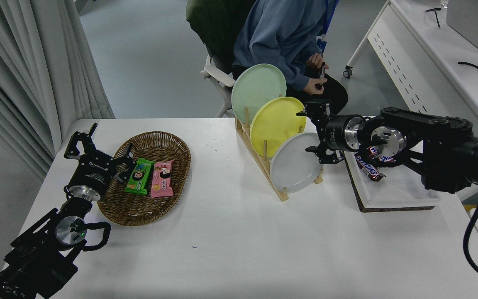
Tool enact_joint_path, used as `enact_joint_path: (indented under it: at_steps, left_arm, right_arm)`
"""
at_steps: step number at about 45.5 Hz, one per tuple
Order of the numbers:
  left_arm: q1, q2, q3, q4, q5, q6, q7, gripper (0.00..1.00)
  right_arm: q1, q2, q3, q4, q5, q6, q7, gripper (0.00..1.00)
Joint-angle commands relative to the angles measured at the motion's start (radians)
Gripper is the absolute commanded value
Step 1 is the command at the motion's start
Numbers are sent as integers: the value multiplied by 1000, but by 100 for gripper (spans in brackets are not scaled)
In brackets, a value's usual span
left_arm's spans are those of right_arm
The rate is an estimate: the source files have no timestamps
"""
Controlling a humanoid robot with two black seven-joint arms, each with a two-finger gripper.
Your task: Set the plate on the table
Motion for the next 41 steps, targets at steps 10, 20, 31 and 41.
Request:
enact_joint_path:
  at_steps: [10,20,31,41]
  left_arm:
    - [0,0,0,0,0,-1,0,100]
    - [0,0,0,1,0,-1,0,100]
    - [0,0,0,1,0,1,0,100]
    - [0,0,0,0,0,1,0,100]
  right_arm:
    - [-46,69,63,-85,31,21,-3,98]
    - [-56,69,66,-84,33,19,-14,74]
    - [-49,64,72,-75,36,17,-28,53]
    - [-37,53,72,-70,51,16,-80,50]
